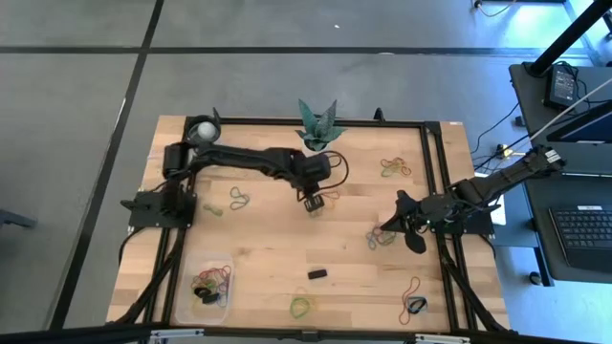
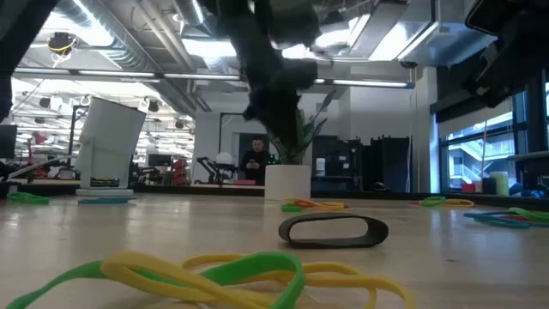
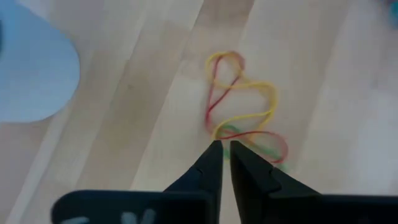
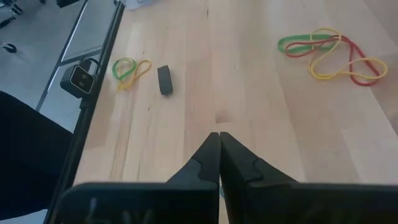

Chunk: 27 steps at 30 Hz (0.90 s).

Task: Pick and place rubber bands into bin
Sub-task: Put the yellow rubber band into the transparent bin

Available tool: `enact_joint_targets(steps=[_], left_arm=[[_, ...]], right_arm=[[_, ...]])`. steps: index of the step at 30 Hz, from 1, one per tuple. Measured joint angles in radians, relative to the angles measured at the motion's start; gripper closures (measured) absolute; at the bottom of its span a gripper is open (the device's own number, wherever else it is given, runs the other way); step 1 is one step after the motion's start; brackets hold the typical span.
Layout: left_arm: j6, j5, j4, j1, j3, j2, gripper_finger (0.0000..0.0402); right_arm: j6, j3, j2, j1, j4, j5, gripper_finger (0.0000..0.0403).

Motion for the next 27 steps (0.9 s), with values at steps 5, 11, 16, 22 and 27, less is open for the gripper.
enact_joint_targets(steps=[5, 11, 16, 22, 27], left_arm=[[0.042, 0.020, -0.005, 0.049, 0.000, 0.073, 0.0340], [0.077, 0.030, 0.013, 0.067, 0.000, 0.129, 0.0318], [0.181, 0.030, 0.035, 0.042, -0.003, 0.131, 0.0319], [0.269, 0.023, 0.088, 0.005, -0.003, 0.141, 0.0329], [0.306, 0.000, 0.102, -0.012, -0.003, 0.179, 0.0334]], right_arm=[[0.029, 0.000, 0.001, 0.000, 0.003, 0.001, 0.0399], [0.030, 0.000, 0.001, -0.006, 0.003, 0.026, 0.0399], [0.025, 0.000, 0.001, -0.028, 0.002, 0.040, 0.0399], [0.022, 0.000, 0.001, -0.048, 0.001, 0.040, 0.0399], [0.027, 0.000, 0.002, -0.051, 0.004, 0.039, 0.0399]])
